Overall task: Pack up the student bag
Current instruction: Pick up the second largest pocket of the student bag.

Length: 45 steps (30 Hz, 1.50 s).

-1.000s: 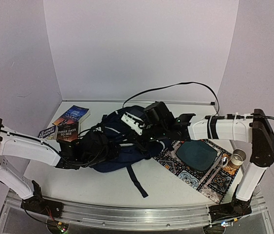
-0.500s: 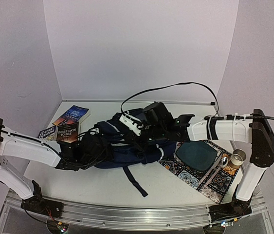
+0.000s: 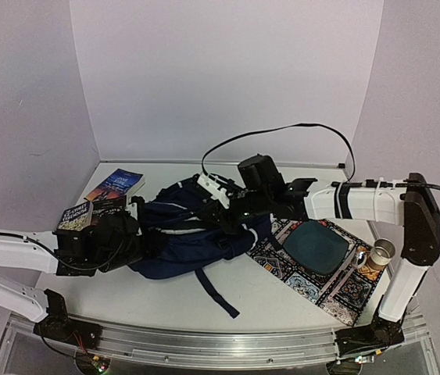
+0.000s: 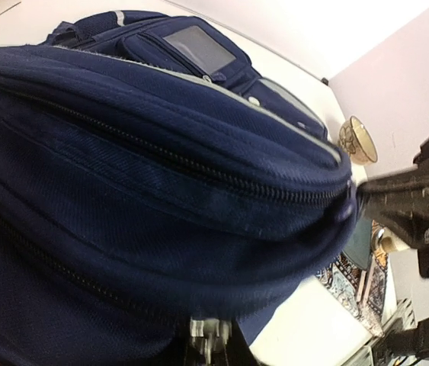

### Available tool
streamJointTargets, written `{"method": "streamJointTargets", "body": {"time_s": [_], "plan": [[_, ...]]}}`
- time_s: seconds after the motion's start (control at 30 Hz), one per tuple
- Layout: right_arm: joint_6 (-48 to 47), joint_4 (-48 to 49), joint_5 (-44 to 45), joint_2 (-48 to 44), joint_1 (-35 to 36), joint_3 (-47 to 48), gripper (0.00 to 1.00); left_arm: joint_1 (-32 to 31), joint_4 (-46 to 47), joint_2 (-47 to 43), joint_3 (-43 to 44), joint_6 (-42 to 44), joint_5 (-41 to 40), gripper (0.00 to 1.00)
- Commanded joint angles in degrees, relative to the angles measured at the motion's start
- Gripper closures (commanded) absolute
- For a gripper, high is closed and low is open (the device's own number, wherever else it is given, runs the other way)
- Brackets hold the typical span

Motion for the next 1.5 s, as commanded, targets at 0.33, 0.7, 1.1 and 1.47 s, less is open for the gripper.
{"method": "streamJointTargets", "body": {"time_s": [0.33,0.7,1.1,1.47], "plan": [[0.4,0.3,-0.8,-0.7,-5.1,3.4,1.00,3.4,-7.8,-4.5,2.2,9.1,0.8,0.90],[0.8,0.3,-2.6,-0.1,-5.0,4.0,1.00,12.3,-1.3,0.9,3.5,15.7,17.4,0.45],[0.6,0.2,-3.6,-0.2,-4.9,3.9,1.00,24.1,7.4,5.3,2.8,20.1,46.5,0.34],[0.6,0.2,-4.3,0.5,-4.4,4.4,1.00,27.9,11.8,12.3,5.1,20.3,55.9,0.38]]}}
